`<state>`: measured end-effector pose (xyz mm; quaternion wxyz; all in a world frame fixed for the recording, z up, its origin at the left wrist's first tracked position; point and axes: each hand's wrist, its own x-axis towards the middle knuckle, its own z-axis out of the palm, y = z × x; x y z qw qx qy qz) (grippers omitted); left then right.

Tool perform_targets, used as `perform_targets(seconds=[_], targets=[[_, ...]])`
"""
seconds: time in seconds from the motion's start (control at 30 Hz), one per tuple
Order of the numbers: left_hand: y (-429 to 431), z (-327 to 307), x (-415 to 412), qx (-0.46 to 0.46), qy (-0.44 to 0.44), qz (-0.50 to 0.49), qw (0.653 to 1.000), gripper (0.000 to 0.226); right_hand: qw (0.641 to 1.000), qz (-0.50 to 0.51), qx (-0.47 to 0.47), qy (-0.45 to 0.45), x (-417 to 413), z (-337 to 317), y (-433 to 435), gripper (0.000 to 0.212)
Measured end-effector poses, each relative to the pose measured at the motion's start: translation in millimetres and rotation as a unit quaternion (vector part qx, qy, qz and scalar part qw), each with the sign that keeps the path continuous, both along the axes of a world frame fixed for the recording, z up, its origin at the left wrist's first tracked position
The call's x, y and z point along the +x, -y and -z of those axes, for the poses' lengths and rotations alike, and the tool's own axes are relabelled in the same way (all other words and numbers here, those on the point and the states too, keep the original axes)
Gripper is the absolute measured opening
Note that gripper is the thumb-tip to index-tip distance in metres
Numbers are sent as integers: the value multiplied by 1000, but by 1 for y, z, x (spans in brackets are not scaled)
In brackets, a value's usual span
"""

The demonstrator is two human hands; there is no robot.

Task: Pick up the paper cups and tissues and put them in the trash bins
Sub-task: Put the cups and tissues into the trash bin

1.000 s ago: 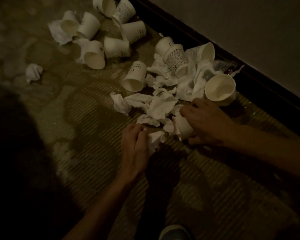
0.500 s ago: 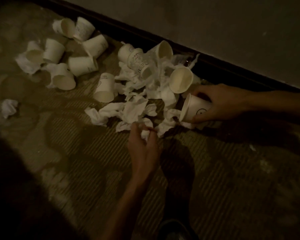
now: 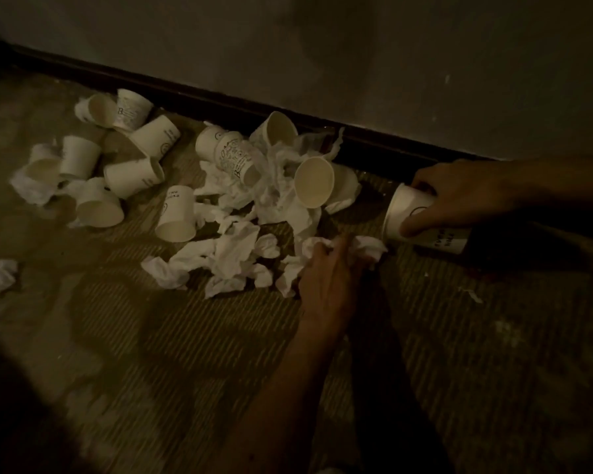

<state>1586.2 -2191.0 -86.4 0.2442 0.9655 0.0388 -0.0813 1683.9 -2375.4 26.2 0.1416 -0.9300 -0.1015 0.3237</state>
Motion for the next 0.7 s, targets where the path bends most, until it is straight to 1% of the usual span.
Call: perform_targets(seconds=[0.07,0.17,0.27,0.37,0.47,0.57,0.63,0.7], targets=[[-2,4,-3,4,-1,1,1000,39,1000,-9,-1,-7,-1,2,-4,71],[-5,3,-13,-47,12,-11,999,23,1000,-30,-4,-5,-4,8,-18,74],[-12,1,-37,-93,11,-16,995,17,999,-36,-3,-12,-9,17,-35,73],[-20,-5,-64,-149,52,-54,986,15,997,-60,-29,-29,-14,26,-46,81],[-31,-8,-81,-184,96,-101,973,9,995,-79,-47,-42,-25,39,-49,87],[-41,-15,-86,-227,112,-141,957,6,994,-75,-45,-65,-38,50,-48,95],[-47,-20,-85,-246,115,-138,953,15,994,-64,-28,-83,-40,52,-46,94],[-53,-21,-79,-225,131,-136,956,32,994,-43,2,-95,-37,49,-44,83]])
